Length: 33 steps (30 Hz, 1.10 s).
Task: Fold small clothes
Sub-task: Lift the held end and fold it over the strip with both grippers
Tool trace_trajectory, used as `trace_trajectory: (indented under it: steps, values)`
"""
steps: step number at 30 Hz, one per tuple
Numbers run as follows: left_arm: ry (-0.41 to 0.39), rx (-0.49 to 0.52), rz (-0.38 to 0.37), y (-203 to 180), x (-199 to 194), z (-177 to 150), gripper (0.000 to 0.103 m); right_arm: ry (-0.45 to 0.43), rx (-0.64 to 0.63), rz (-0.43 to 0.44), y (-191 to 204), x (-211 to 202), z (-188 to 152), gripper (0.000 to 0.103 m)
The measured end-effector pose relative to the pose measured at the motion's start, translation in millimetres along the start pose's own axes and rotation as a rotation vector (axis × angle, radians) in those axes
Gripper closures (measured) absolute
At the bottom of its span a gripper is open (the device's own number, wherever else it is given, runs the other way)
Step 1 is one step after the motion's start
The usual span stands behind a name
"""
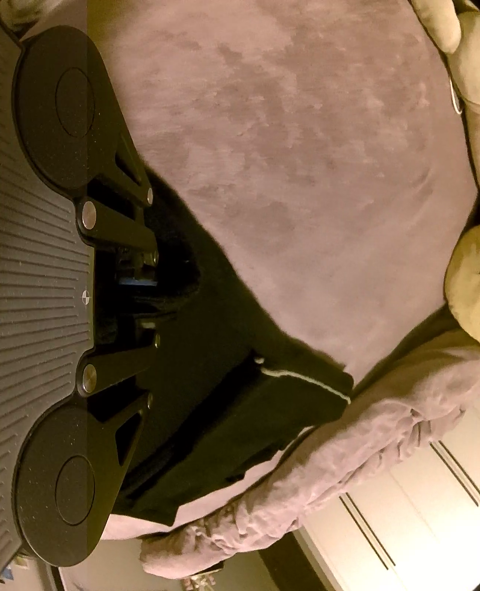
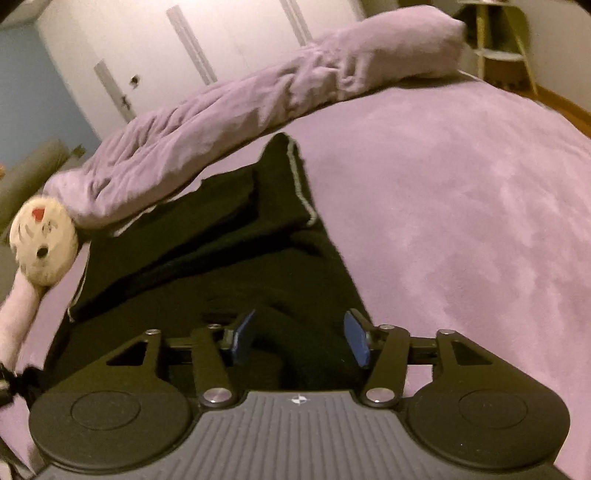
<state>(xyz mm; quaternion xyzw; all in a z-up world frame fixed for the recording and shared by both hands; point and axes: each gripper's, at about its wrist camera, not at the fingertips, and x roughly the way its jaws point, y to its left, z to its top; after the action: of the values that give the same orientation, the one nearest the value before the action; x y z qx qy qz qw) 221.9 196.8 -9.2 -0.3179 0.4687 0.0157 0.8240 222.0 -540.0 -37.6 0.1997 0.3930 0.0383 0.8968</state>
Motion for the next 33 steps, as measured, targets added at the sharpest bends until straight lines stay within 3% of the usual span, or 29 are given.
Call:
trace_trajectory:
  steps: [1,6,14,15,17,18,22,24,27,28,29,30,33]
  values:
    - [-0.001,0.003,0.002,0,0,0,0.089,0.003,-0.04,0.003,5,2,-1,0.039]
    - [0.004,0.003,0.011,-1,0,-1,0.089,0.017,-0.364,-0.017,43,20,-6,0.037]
    - [0.01,0.018,0.028,-5,2,0,0.089,0.058,-0.61,-0.019,65,48,-7,0.036]
    - [0.01,0.021,0.032,-6,3,0,0.089,0.076,-0.628,-0.015,66,52,-7,0.038]
    - [0.011,0.029,0.034,-7,4,1,0.089,0.104,-0.644,0.004,67,56,-6,0.058]
    - [0.012,0.032,0.038,-8,5,1,0.089,0.119,-0.653,0.01,68,58,-5,0.061]
    - [0.018,0.049,0.046,-12,10,1,0.089,0.148,-0.709,-0.01,72,69,-6,0.063]
    - [0.023,0.052,0.051,-14,13,0,0.089,0.163,-0.721,-0.032,74,75,-6,0.057]
    - [0.028,0.055,0.056,-16,17,0,0.089,0.178,-0.69,-0.015,71,79,-2,0.058]
    - [0.03,0.059,0.057,-16,17,0,0.089,0.184,-0.67,0.004,69,79,0,0.069]
    - [0.029,0.066,0.057,-17,17,0,0.089,0.179,-0.656,0.019,68,77,1,0.086]
    - [0.022,0.073,0.06,-18,16,0,0.089,0.171,-0.65,0.029,68,75,3,0.091]
    - [-0.006,0.096,0.053,-24,8,3,0.09,0.107,-0.66,0.032,72,61,6,0.092]
